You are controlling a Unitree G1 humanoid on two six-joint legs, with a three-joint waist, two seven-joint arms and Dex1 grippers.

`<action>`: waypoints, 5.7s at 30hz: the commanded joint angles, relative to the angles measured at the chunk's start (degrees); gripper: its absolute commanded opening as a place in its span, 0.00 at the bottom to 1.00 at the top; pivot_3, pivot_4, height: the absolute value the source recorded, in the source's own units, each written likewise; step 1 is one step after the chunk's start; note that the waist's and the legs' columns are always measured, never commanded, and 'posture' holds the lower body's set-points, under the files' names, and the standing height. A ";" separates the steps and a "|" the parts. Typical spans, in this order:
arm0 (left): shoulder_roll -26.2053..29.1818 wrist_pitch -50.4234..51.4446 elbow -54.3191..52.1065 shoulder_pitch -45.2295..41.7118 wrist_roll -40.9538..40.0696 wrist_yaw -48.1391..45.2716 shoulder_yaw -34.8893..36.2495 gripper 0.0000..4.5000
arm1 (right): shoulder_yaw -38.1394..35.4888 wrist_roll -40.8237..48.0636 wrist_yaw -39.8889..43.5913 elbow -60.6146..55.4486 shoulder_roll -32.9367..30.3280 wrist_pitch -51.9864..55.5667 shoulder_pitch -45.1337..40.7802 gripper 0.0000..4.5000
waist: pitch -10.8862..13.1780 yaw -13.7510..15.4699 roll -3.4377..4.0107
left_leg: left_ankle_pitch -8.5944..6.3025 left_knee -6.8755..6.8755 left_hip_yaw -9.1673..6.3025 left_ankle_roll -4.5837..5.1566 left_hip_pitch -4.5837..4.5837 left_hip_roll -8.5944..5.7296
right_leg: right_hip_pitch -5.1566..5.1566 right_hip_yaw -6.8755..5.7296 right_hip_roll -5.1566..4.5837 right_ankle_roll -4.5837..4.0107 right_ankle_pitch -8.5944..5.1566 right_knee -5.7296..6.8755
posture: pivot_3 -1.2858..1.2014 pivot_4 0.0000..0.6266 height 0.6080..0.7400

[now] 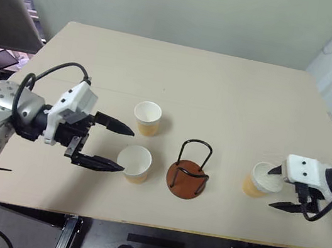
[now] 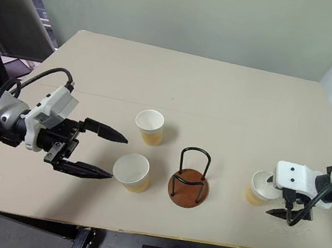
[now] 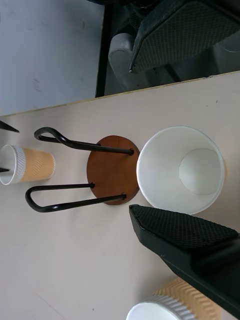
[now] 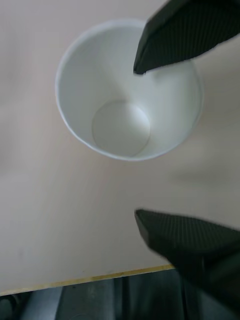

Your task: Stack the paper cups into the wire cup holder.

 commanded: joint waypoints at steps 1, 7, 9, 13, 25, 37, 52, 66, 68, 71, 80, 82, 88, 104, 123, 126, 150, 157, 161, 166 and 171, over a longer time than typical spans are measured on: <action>1.11 0.18 -1.47 0.25 -0.85 0.46 2.62 1.00 | 0.73 -1.30 0.18 0.20 0.73 -1.20 -2.01 0.62 | 0.00 -0.02 0.00 | 0.00 0.00 0.01 0.00 0.00 0.00 | 0.00 -0.01 0.01 0.00 0.00 0.00 | 0.52 0.24 1.00; 1.25 0.29 -1.71 0.72 -1.15 1.06 3.06 1.00 | 2.03 -2.53 1.02 1.31 1.60 -2.02 -3.91 0.14 | 0.00 0.00 0.00 | 0.00 0.02 -0.01 0.00 -0.01 0.00 | 0.00 -0.02 0.01 0.00 0.00 0.00 | 0.52 0.24 1.00; 1.34 0.22 -1.60 0.84 -1.15 1.04 3.22 1.00 | 1.11 -1.45 2.64 1.33 0.83 -2.29 -4.55 0.01 | 0.00 0.00 0.00 | 0.00 0.02 0.00 0.00 -0.01 0.00 | 0.00 -0.01 0.00 0.00 0.00 0.00 | 0.52 0.24 1.00; 1.39 0.07 -1.42 0.93 -1.00 1.02 3.43 1.00 | -0.75 1.68 5.81 0.78 0.06 -2.03 -5.97 0.01 | 0.00 0.04 0.00 | 0.00 0.02 0.04 0.00 -0.02 -0.01 | 0.00 -0.02 0.01 0.00 0.00 0.00 | 0.52 0.24 1.00; 0.32 -0.79 -0.44 -0.04 0.14 1.14 1.69 1.00 | 1.50 19.61 11.50 -2.16 14.47 8.10 -38.95 0.01 | 0.02 -1.00 0.07 | -0.03 0.34 0.10 -0.11 -0.03 0.24 | -0.02 0.07 0.55 -0.04 -0.02 -0.05 | 0.52 0.24 1.00; 1.36 0.47 -2.89 2.59 0.33 2.65 3.31 1.00 | 11.27 15.78 12.06 -1.65 17.42 1.09 -37.59 0.01 | 0.03 -0.62 0.10 | -0.10 0.54 -0.29 -0.15 -0.17 0.26 | -0.01 0.04 0.54 -0.05 -0.01 0.01 | 0.52 0.24 1.00; 2.52 -1.23 -0.51 0.67 2.74 3.31 1.73 1.00 | 10.83 10.84 10.18 -1.10 17.71 0.88 -35.16 0.92 | 0.03 -0.51 0.10 | -0.14 0.55 -0.29 -0.21 -0.14 0.31 | -0.01 0.05 0.59 -0.07 -0.01 0.03 | 0.52 0.24 1.00; -5.63 -11.61 16.48 -20.15 16.12 -7.13 -15.65 1.00 | -12.42 25.96 -0.28 -10.59 9.66 16.87 -18.41 1.00 | 0.04 0.51 0.09 | -0.17 0.62 -0.14 -0.25 -0.17 0.26 | 0.00 0.07 0.50 -0.07 0.01 -0.02 | 0.52 0.24 1.00; -6.78 -14.23 19.10 -22.68 18.20 -8.83 -18.38 1.00 | -13.11 26.86 -1.68 -12.01 9.50 17.74 -17.47 1.00 | 0.04 0.27 0.09 | -0.17 0.61 -0.13 -0.25 -0.16 0.30 | 0.00 0.08 0.53 -0.06 0.02 -0.02 | 0.52 0.24 1.00; -7.61 -19.49 22.95 -25.57 21.38 -9.44 -23.38 1.00 | -14.12 27.49 -3.41 -13.77 8.62 18.51 -15.86 1.00 | 0.04 0.35 0.09 | -0.17 0.63 -0.20 -0.24 -0.17 0.32 | 0.00 0.08 0.52 -0.02 0.03 -0.04 | 0.52 0.24 1.00; -10.13 -27.26 28.21 -28.04 24.42 -9.44 -31.17 1.00 | -20.17 29.51 -6.95 -17.38 4.77 20.75 -9.05 1.00 | 0.04 0.51 0.09 | -0.21 0.68 -0.36 -0.17 -0.38 0.31 | 0.00 0.08 0.53 0.17 0.14 -0.07 | 0.52 0.24 1.00; -10.66 -28.24 28.76 -27.98 25.07 -9.44 -32.25 1.00 | -21.50 30.04 -7.70 -18.14 4.17 21.25 -7.76 1.00 | 0.03 0.53 0.09 | -0.21 0.69 -0.35 -0.17 -0.41 0.31 | 0.00 0.07 0.54 0.18 0.15 -0.08 | 0.52 0.24 1.00; -12.33 -29.97 30.89 -28.78 26.02 -9.44 -33.33 0.63 | -24.25 30.77 -9.19 -19.68 2.73 22.12 -4.70 1.00 | 0.03 0.59 0.09 | -0.22 0.74 -0.33 -0.16 -0.46 0.32 | 0.00 0.06 0.57 0.22 0.17 -0.10 | 0.52 0.24 1.00; -10.99 -27.82 29.74 -33.66 16.56 -9.44 -33.10 0.00 | -52.69 45.67 -9.76 -24.76 6.80 32.59 11.87 1.00 | 0.03 1.10 0.08 | -0.22 0.86 -0.15 -0.15 -0.64 0.28 | 0.00 0.07 0.75 0.29 0.19 -0.23 | 0.52 0.24 1.00; -25.56 -35.69 45.97 -62.24 -0.86 -9.44 -45.73 0.00 | -52.30 49.11 -15.97 -27.46 5.63 30.59 14.20 1.00 | 0.05 1.23 0.08 | -0.44 1.37 -0.05 0.20 -0.95 0.20 | -0.01 0.15 0.70 0.62 0.28 -0.26 | 0.52 0.24 1.00; -26.47 -36.58 45.69 -62.81 -2.54 -9.44 -48.58 0.00 | -53.20 49.30 -16.95 -28.49 5.62 31.14 15.32 1.00 | 0.05 1.25 0.09 | -0.60 1.55 0.09 0.25 -0.99 0.13 | -0.01 0.19 0.78 0.79 0.23 -0.24 | 0.52 0.24 1.00; -27.20 -40.02 44.80 -61.06 0.10 -9.44 -60.30 0.00 | -55.82 50.21 -19.86 -29.87 4.96 30.59 18.88 1.00 | 0.05 1.75 0.09 | -0.76 1.84 0.15 0.38 -1.02 0.06 | 0.07 0.29 0.79 1.04 0.16 -0.20 | 0.52 0.24 1.00; -28.30 -40.49 45.63 -60.44 1.74 -9.44 -59.32 0.36 | -56.14 49.82 -19.59 -30.05 5.10 30.09 19.59 1.00 | 0.05 1.78 0.09 | -0.77 1.87 0.17 0.40 -1.01 0.05 | 0.07 0.30 0.79 1.05 0.16 -0.18 | 0.52 0.24 1.00; -30.32 -41.53 47.99 -59.94 4.05 -9.44 -56.57 0.67 | -55.63 49.29 -19.55 -29.95 5.26 29.46 19.94 1.00 | 0.05 1.88 0.09 | -0.78 1.95 0.17 0.42 -1.02 0.04 | 0.09 0.30 0.78 1.07 0.16 -0.16 | 0.52 0.24 1.00; -32.79 -41.02 56.70 -61.02 8.73 -9.44 -45.64 0.99 | -52.57 48.53 -19.68 -28.60 4.54 27.69 18.58 1.00 | 0.05 1.90 0.09 | -0.84 2.14 0.24 0.48 -1.01 0.04 | 0.14 0.32 0.78 1.13 0.15 -0.13 | 0.52 0.24 1.00; -29.39 -43.01 72.77 -64.36 18.80 -5.74 -37.80 0.99 | -50.06 47.61 -19.14 -27.30 4.09 26.23 17.43 1.00 | 0.05 1.54 0.11 | -0.85 2.22 0.34 0.50 -0.95 0.07 | 0.12 0.38 0.79 1.18 0.13 -0.20 | 0.52 0.24 1.00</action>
